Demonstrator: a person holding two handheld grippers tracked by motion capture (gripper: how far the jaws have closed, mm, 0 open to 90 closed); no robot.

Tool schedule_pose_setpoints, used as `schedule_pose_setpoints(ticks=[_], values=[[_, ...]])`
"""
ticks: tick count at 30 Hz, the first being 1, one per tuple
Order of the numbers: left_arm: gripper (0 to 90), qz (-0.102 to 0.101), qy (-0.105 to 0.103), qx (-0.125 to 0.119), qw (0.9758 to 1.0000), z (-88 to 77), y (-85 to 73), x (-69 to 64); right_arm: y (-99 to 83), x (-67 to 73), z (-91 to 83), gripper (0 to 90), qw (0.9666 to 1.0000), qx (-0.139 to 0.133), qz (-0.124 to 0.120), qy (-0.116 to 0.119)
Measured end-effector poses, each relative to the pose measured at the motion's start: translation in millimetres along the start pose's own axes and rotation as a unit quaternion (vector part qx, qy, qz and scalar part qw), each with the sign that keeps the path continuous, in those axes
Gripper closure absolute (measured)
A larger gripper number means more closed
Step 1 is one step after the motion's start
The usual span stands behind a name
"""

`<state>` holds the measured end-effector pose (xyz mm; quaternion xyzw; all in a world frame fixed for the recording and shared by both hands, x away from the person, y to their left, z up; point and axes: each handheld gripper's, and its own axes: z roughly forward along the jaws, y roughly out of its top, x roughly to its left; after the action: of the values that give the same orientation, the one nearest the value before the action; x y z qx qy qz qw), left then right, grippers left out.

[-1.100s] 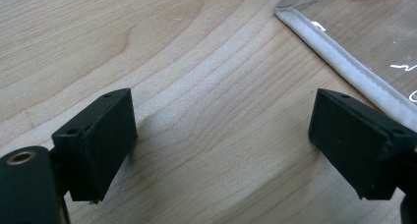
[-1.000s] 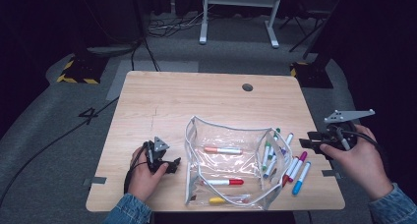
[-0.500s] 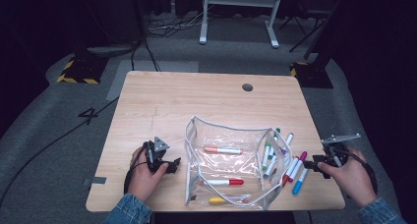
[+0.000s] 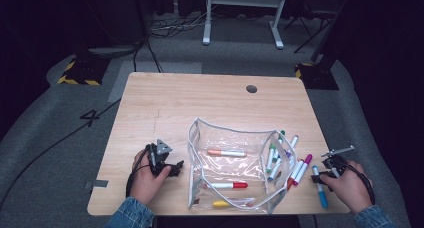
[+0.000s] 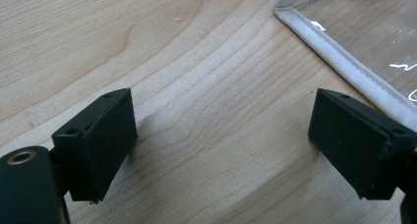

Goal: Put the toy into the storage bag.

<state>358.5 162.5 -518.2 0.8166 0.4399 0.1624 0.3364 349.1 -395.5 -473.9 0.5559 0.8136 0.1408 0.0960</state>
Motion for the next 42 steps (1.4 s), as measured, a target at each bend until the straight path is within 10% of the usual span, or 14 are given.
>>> schedule_pose_setpoints(ticks=[8, 19, 42], values=[[11.2, 0.000, 0.000, 0.001, 1.0000, 0.0, 0.0, 0.0, -6.4, -5.7, -4.8, 77.1, 0.9999, 0.010, -0.003, -0.007], [11.2, 0.000, 0.001, 0.001, 1.0000, -0.1, 0.0, 0.0, 11.8, -2.6, -54.7, 77.4, 0.9976, -0.065, -0.022, 0.010], [11.2, 0.000, 0.001, 0.001, 1.0000, 0.0, 0.0, 0.1, 73.4, 68.6, -160.3, 77.3, 0.9795, -0.127, -0.123, 0.097]])
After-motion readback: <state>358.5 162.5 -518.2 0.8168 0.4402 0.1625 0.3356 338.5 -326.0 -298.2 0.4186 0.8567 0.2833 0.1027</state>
